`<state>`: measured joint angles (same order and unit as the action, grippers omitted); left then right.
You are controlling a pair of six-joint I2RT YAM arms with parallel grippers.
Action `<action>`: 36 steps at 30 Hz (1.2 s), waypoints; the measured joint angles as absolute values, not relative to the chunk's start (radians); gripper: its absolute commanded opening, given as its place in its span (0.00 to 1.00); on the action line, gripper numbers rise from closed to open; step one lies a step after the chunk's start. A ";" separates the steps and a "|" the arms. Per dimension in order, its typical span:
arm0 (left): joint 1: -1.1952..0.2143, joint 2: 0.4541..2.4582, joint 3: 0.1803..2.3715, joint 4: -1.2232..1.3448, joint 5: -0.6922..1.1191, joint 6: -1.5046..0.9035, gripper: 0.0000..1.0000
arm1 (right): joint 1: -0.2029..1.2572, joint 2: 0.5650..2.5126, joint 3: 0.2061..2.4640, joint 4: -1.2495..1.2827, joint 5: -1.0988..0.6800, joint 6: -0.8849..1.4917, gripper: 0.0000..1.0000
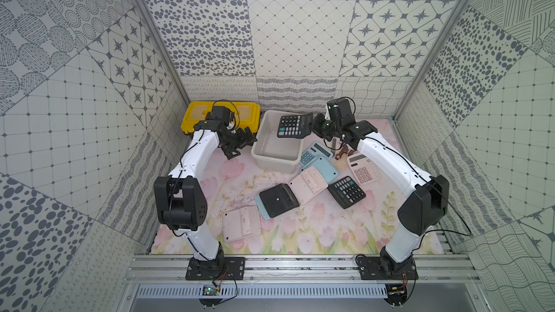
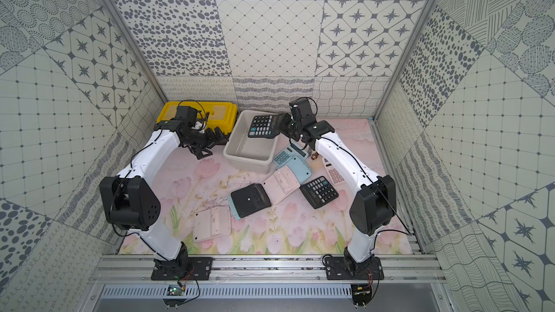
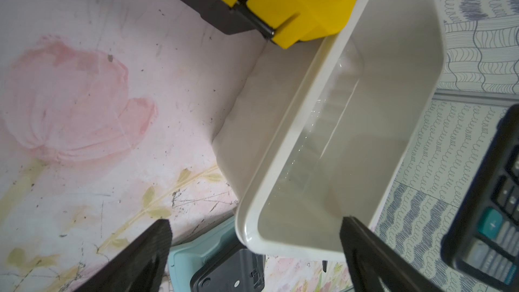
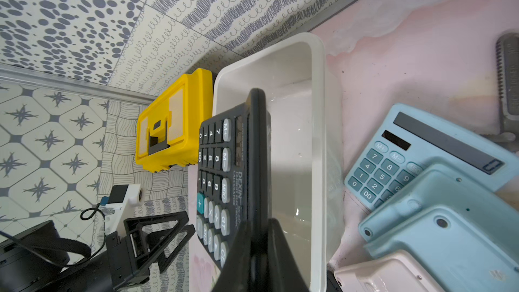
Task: Put the calculator in the storage box
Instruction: Adjust the storage box at the center of the board.
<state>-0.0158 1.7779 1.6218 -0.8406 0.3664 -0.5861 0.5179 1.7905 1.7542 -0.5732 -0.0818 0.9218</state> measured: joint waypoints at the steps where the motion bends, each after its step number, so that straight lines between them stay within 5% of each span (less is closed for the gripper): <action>1: -0.015 1.795 1.631 -0.828 0.376 -0.581 0.98 | 0.522 1.822 1.794 -0.591 -0.070 0.925 0.00; 20: -0.127 1.791 1.564 -0.770 0.492 -0.566 0.99 | 0.533 2.345 2.471 -0.934 0.015 0.859 0.00; 36: -0.155 1.561 1.274 -0.723 0.474 -0.609 1.00 | 0.537 2.551 2.642 -0.985 -0.017 0.750 0.00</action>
<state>-0.1551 1.5608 1.2739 -0.7231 0.4736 -0.6094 0.5365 2.5515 2.6423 -0.9848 -0.0174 0.7502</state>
